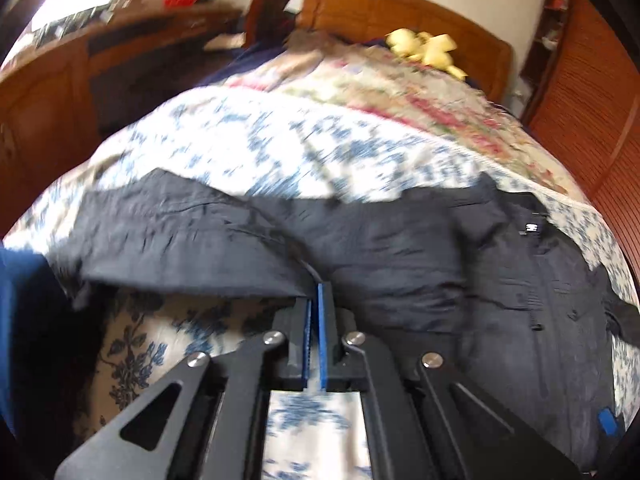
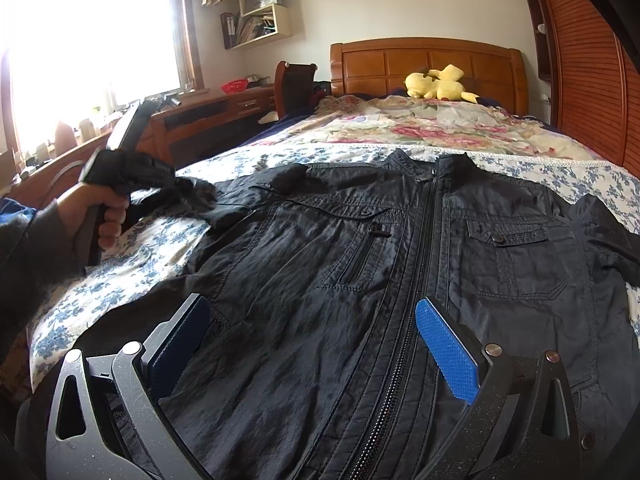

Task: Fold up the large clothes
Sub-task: 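Fold the held sleeve across the jacket body with the left tool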

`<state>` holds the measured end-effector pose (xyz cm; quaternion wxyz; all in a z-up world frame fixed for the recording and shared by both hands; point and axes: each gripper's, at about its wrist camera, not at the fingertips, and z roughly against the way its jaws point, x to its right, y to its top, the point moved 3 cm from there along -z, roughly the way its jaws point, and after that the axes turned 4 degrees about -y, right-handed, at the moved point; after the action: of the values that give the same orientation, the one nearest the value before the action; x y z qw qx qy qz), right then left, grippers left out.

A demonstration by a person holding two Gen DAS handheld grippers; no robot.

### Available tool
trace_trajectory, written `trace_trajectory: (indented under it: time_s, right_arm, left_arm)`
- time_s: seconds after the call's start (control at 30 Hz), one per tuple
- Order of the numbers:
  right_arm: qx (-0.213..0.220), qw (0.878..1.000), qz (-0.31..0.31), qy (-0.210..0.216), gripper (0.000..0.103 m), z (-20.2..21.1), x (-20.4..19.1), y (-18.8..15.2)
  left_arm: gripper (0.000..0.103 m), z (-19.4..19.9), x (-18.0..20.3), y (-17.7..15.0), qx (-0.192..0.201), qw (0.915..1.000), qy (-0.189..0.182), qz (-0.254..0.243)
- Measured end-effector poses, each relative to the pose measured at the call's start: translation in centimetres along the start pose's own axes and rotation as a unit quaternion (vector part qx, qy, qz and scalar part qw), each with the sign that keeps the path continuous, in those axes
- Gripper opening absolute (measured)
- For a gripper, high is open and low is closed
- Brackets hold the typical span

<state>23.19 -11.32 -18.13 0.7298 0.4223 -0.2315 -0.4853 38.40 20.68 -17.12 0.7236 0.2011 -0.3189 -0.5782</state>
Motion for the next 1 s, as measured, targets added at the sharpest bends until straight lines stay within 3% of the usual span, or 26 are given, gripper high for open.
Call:
trace_trajectory:
  time_s: [0.3,0.4,0.47,0.63,0.8,1.0]
  right_arm:
    - [0.015,1.000,-0.005,0.002,0.103,0.6,0.3,0.1]
    - [0.014,1.000,-0.006,0.002,0.103,0.6,0.3,0.0]
    - [0.015,1.000,-0.007,0.003,0.103,0.6,0.4,0.0]
    - [0.012,1.000,-0.006,0.003,0.103,0.6,0.4,0.0]
    - [0.001,1.000,-0.008,-0.001,0.103,-0.1,0.6,-0.1]
    - [-0.027,0.999,0.003,-0.019,0.103,-1.1,0.2,-0.1]
  left_arm:
    - [0.000,7.1,10.9,0.7,0.041,0.9921,-0.056,-0.104]
    - [0.000,7.8,12.4,-0.5,0.037,0.9910,-0.037,-0.123]
    - [0.000,8.0,12.7,-1.4,0.038,0.9894,-0.023,-0.139]
    - [0.002,9.3,11.6,-3.5,0.035,0.9914,-0.039,-0.120]
    - [0.007,12.8,10.5,-6.0,0.077,0.9880,-0.027,-0.131]
    - [0.021,16.1,7.3,-8.8,0.114,0.9875,-0.025,-0.106]
